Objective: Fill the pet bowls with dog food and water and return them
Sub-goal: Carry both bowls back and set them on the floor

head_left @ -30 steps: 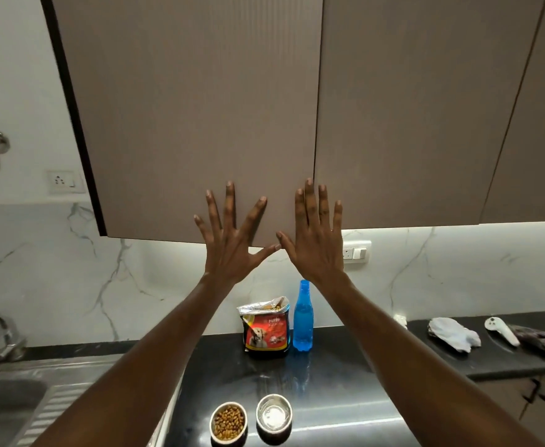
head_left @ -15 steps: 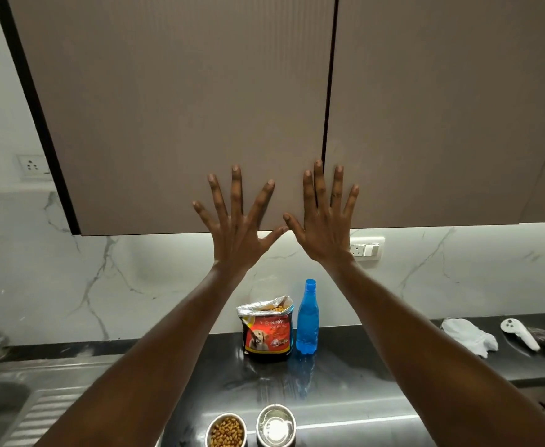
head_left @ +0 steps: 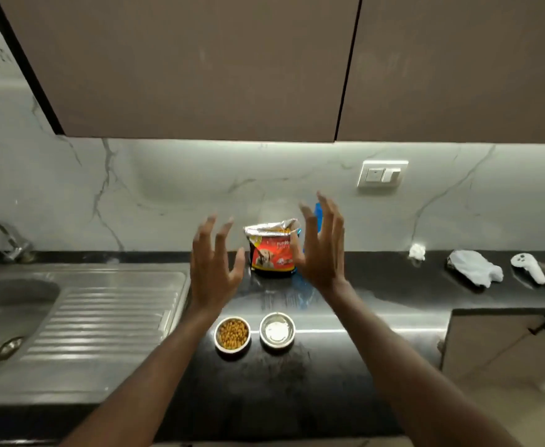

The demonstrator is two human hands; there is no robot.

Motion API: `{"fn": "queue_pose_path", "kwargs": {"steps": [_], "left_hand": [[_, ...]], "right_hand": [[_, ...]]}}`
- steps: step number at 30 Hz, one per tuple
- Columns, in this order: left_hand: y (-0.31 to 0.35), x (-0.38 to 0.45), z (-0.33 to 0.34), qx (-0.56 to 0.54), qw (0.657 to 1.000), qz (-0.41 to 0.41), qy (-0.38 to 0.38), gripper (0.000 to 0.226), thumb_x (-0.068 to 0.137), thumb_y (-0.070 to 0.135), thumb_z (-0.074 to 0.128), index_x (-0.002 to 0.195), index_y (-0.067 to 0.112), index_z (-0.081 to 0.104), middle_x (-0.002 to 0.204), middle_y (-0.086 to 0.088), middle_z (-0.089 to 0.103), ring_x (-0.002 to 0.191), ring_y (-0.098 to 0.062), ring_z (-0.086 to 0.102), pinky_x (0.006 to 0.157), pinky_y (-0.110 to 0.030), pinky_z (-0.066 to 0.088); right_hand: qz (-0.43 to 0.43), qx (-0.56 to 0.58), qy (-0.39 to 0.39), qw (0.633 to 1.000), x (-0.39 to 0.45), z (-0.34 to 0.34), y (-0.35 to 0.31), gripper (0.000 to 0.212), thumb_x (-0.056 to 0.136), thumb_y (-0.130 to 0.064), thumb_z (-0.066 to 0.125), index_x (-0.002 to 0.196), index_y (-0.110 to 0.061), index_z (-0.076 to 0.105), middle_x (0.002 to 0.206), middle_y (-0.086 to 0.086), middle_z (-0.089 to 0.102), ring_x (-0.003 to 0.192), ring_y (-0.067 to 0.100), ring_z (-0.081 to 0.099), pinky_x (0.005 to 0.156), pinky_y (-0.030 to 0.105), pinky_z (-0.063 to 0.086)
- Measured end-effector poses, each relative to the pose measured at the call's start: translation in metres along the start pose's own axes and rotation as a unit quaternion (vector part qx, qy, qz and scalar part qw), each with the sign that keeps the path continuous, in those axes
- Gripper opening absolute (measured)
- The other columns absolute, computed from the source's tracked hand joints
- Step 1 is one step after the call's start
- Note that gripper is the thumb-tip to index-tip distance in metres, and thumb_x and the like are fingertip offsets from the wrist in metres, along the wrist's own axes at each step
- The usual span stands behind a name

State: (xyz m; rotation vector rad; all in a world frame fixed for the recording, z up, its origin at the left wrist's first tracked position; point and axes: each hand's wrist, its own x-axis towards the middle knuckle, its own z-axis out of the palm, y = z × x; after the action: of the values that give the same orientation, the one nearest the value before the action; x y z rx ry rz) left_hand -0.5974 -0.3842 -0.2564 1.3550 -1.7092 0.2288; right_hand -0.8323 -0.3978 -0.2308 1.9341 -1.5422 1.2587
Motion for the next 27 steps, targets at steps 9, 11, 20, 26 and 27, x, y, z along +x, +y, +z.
{"fn": "queue_pose_path", "kwargs": {"steps": [9,11,20,26,27], "left_hand": [[-0.083,-0.201,0.045,-0.138,0.775,-0.595,-0.162,0.017,0.093,0.018,0.081,0.107,0.008,0.081,0.088,-0.005,0.081,0.09,-0.026,0.078,0.094,-0.037,0.06],[-0.089,-0.215,0.051,-0.145,0.744,-0.627,-0.179,0.016,0.094,0.022,0.081,0.105,0.009,0.083,0.079,-0.001,0.08,0.084,-0.021,0.079,0.094,-0.039,0.062],[-0.103,-0.212,0.082,-0.221,0.667,-0.703,-0.111,0.023,0.095,0.018,0.083,0.111,0.002,0.078,0.081,-0.009,0.081,0.082,-0.021,0.081,0.091,-0.043,0.066],[-0.108,-0.208,0.087,-0.224,0.65,-0.719,-0.101,0.023,0.093,0.012,0.084,0.112,0.0,0.078,0.088,-0.012,0.08,0.085,-0.02,0.081,0.087,-0.038,0.067],[-0.109,-0.208,0.088,-0.224,0.649,-0.72,-0.103,0.023,0.093,0.012,0.084,0.112,0.0,0.078,0.088,-0.012,0.08,0.085,-0.02,0.081,0.087,-0.038,0.067]], "right_hand": [[0.486,0.132,-0.297,0.811,-0.183,0.066,0.013,0.021,0.098,-0.021,0.074,0.115,-0.009,0.079,0.111,0.008,0.08,0.103,0.023,0.073,0.099,0.035,0.053],[0.565,0.137,-0.306,0.754,-0.204,0.076,0.02,0.011,0.096,-0.018,0.073,0.1,-0.012,0.081,0.097,0.005,0.081,0.099,0.022,0.074,0.099,0.033,0.055],[0.685,0.162,-0.243,0.667,-0.226,0.111,0.027,0.026,0.1,-0.015,0.075,0.074,-0.018,0.073,0.071,0.008,0.078,0.071,0.022,0.08,0.086,0.042,0.068],[0.708,0.157,-0.229,0.649,-0.229,0.124,0.033,0.014,0.1,-0.017,0.077,0.087,-0.011,0.075,0.076,0.008,0.075,0.068,0.019,0.075,0.082,0.041,0.068],[0.712,0.164,-0.231,0.642,-0.229,0.126,0.034,0.01,0.1,-0.017,0.077,0.093,-0.009,0.076,0.079,0.009,0.075,0.069,0.018,0.076,0.081,0.039,0.069]]}}
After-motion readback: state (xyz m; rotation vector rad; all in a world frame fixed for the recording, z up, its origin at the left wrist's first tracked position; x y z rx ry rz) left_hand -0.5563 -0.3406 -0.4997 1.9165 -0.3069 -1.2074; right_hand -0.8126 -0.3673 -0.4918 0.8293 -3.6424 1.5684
